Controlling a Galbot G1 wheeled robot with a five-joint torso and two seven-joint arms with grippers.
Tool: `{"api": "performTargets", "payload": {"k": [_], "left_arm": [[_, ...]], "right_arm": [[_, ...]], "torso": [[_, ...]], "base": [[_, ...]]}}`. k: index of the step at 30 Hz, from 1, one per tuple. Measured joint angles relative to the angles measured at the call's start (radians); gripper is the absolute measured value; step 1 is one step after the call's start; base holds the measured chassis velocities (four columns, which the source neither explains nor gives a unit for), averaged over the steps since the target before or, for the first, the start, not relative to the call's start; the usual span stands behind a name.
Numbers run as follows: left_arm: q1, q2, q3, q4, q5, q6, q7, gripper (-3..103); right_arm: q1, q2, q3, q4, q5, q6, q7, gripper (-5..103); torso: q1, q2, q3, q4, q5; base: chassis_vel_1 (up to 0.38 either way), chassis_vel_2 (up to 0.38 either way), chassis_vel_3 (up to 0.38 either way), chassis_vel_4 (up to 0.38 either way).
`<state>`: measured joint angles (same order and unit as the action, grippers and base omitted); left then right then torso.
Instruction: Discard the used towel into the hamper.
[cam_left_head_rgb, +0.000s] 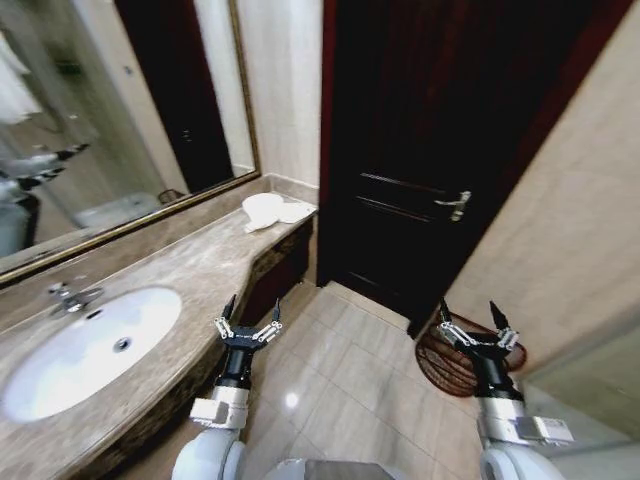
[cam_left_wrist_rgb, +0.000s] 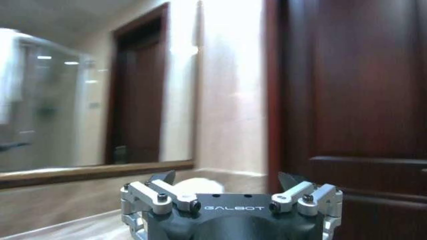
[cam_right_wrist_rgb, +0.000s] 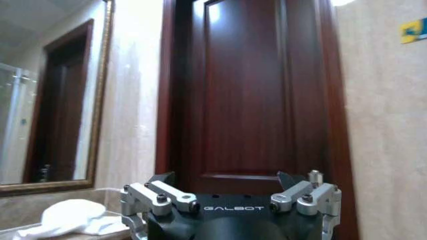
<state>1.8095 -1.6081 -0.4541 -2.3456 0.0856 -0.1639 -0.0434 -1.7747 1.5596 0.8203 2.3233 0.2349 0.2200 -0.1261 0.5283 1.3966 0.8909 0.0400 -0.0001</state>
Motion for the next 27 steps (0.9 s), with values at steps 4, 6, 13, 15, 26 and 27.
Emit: {"api": "performTargets", "payload": {"k": [4, 6, 13, 15, 26, 27], "left_arm": [[0.0, 0.0, -0.005, -0.011, 0.014, 0.053, -0.064, 100], [0.0, 0.0, -0.009, -0.013, 0.014, 0.065, -0.079, 100], [-0.001, 0.0, -0.008, -0.012, 0.016, 0.066, -0.07, 100], [-0.001, 0.0, -0.008, -0.011, 0.017, 0.065, -0.067, 100], [0.0, 0.0, -0.003, -0.004, 0.016, 0.044, -0.029, 100], [0.0, 0.0, -0.002, -0.004, 0.016, 0.043, -0.025, 100]], "right_arm": [[0.002, 0.0, -0.002, -0.001, -0.011, -0.002, 0.011, 100], [0.001, 0.001, -0.004, -0.001, -0.015, -0.007, 0.013, 100], [-0.005, 0.007, -0.006, 0.008, -0.027, -0.041, 0.011, 100], [-0.004, 0.007, -0.006, 0.009, -0.027, -0.044, 0.011, 100], [-0.004, 0.005, -0.005, 0.006, -0.021, -0.043, -0.014, 100], [-0.004, 0.004, -0.004, 0.005, -0.02, -0.041, -0.017, 100]], "torso": [[0.0, 0.0, 0.0, 0.0003, 0.0001], [0.0, 0.0, 0.0, 0.0, 0.0], [0.0, 0.0, 0.0, -0.0002, 0.0001], [0.0, 0.0, 0.0, -0.0003, 0.0001], [0.0, 0.0, 0.0, -0.0002, 0.0001], [0.0, 0.0, 0.0, -0.0002, 0.0002]], "base": [[0.087, 0.102, 0.064, 0.073], [0.025, 0.051, 0.018, 0.042], [0.0, 0.0, 0.0, 0.0], [0.0, 0.0, 0.0, 0.0], [0.0, 0.0, 0.0, 0.0], [0.0, 0.0, 0.0, 0.0]]}}
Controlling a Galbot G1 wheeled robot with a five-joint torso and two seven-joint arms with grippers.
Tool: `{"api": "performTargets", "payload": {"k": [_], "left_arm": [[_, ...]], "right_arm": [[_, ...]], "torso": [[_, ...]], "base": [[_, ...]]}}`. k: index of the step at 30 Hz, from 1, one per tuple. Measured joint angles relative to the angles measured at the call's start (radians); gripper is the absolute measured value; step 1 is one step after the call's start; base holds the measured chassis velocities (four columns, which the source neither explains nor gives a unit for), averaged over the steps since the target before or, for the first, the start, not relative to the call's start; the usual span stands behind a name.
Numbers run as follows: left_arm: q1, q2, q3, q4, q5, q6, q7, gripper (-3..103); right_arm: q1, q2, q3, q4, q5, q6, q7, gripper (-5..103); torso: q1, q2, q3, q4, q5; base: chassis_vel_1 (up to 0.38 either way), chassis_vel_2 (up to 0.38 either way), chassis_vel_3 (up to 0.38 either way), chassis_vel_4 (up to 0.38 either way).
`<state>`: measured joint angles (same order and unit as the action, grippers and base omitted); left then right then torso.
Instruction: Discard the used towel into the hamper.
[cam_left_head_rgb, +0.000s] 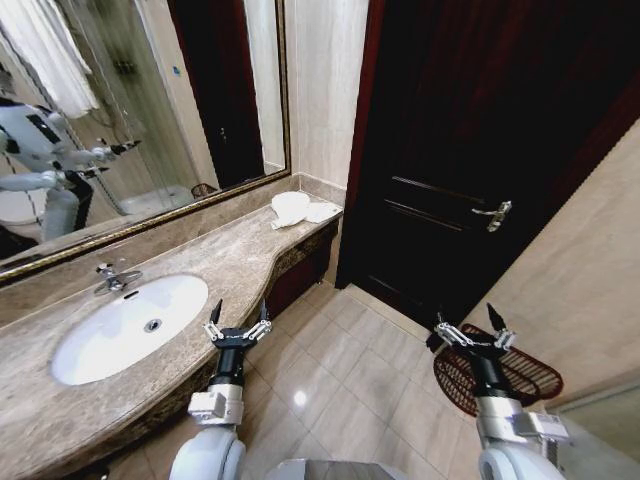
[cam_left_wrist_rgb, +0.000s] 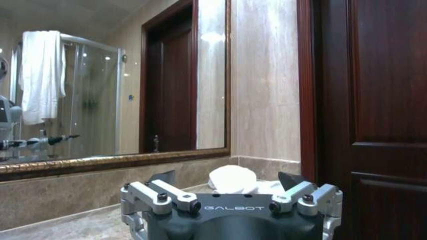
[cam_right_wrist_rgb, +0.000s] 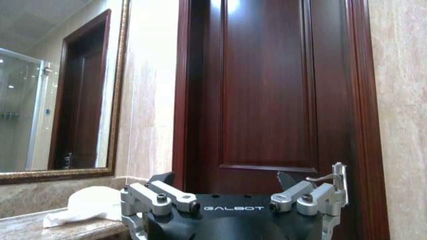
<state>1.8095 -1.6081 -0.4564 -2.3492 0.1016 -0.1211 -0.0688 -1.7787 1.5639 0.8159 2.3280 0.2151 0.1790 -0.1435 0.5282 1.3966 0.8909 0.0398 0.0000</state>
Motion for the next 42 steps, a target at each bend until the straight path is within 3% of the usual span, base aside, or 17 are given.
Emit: {"api": "performTargets", "payload": {"k": [42], "left_arm": [[-0.002, 0.0, -0.001, 0.016, -0.006, -0.043, 0.028, 100]], "right_arm": [[0.002, 0.001, 0.003, -0.021, 0.011, 0.021, -0.026, 100]], "torso": [[0.0, 0.0, 0.0, 0.0002, 0.0001]], "base": [[-0.058, 0.058, 0.065, -0.059]]}}
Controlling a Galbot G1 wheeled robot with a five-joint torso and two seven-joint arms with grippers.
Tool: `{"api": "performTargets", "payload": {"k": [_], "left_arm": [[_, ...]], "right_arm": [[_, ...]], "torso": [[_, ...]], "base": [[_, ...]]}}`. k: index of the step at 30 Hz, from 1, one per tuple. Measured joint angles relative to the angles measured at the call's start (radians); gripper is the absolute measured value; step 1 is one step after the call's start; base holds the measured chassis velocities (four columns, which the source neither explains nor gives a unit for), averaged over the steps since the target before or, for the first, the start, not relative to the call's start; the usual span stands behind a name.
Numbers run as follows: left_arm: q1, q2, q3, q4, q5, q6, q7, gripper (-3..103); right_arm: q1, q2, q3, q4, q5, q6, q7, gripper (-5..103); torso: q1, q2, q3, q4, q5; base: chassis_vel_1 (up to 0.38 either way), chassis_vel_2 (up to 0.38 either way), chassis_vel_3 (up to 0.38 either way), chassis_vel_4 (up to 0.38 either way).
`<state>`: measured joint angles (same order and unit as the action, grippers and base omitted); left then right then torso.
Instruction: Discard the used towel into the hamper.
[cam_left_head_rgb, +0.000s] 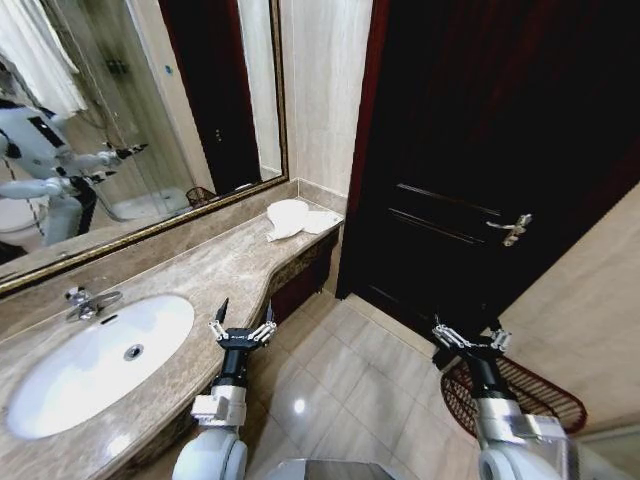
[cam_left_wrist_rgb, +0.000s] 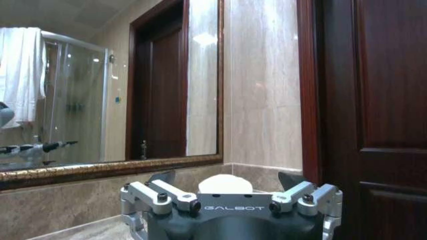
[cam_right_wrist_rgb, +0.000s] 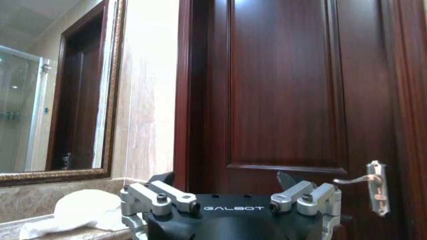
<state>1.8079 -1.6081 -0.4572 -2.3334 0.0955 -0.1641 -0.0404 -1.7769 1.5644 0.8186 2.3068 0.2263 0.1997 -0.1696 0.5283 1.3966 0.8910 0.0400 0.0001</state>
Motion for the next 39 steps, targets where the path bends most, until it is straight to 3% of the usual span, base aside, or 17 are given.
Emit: {"api": "performTargets", "payload": {"k": [39], "left_arm": [[0.004, 0.0, 0.001, 0.003, 0.008, -0.002, -0.013, 100]], "right_arm": [[-0.004, -0.004, 0.003, 0.001, 0.003, 0.006, -0.005, 100]], "torso": [[0.0, 0.0, 0.0, -0.0001, -0.0002]], "base": [[-0.123, 0.12, 0.124, -0.124]]}}
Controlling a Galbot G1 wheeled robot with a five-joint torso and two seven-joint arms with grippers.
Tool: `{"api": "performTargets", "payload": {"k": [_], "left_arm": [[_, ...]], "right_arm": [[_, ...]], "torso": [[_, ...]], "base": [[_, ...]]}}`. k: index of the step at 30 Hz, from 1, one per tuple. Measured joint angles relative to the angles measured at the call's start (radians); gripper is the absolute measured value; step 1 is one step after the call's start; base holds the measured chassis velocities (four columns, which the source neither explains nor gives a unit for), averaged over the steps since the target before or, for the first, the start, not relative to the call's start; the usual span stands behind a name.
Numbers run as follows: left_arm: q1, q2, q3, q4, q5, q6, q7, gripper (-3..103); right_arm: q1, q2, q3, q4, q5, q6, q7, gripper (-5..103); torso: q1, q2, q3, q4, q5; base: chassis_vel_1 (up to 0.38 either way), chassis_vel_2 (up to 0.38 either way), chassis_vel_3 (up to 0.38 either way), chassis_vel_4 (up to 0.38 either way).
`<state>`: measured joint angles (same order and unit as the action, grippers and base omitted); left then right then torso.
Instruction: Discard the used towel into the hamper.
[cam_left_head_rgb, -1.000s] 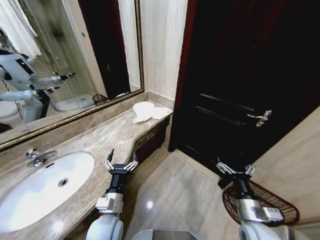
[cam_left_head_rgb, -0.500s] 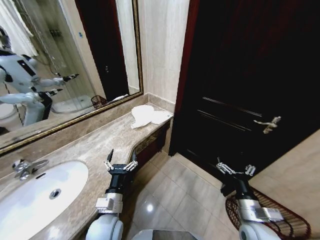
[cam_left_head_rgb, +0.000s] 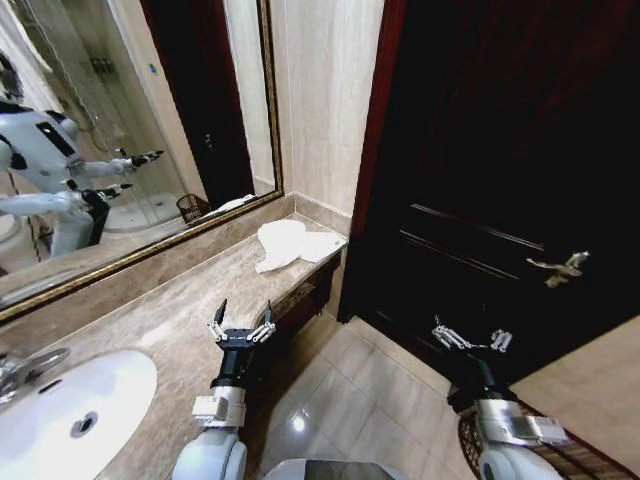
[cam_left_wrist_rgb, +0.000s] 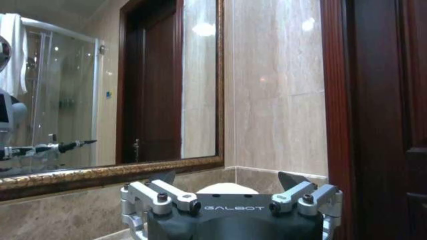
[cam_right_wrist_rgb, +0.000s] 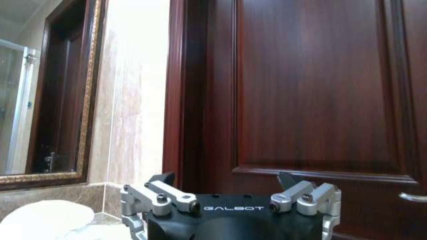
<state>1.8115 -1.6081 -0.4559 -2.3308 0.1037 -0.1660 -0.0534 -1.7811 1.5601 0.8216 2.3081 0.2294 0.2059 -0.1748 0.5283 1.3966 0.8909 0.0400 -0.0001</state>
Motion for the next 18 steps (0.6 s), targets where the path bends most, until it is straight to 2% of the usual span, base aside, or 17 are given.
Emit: {"api": "performTargets", "payload": {"k": [6, 10, 18], "left_arm": [[-0.001, 0.0, 0.0, 0.002, 0.0, 0.0, -0.003, 100], [-0.003, 0.0, 0.001, 0.005, -0.005, 0.003, -0.005, 100], [-0.023, 0.0, 0.001, 0.038, -0.031, 0.04, -0.026, 100]], "right_arm": [[0.001, -0.001, 0.0, -0.001, -0.002, 0.004, 0.002, 100], [0.008, -0.001, -0.003, -0.014, -0.003, 0.04, 0.018, 100], [-0.003, -0.001, 0.004, -0.026, -0.004, 0.067, -0.001, 100]], "torso": [[0.0, 0.0, 0.0, -0.0002, 0.0], [0.0, 0.0, 0.0, 0.0, 0.0], [0.0, 0.0, 0.0, -0.0004, 0.0002]], "base": [[-0.136, 0.141, 0.129, -0.147], [-0.138, 0.147, 0.135, -0.138], [-0.056, 0.036, 0.036, -0.027]]}}
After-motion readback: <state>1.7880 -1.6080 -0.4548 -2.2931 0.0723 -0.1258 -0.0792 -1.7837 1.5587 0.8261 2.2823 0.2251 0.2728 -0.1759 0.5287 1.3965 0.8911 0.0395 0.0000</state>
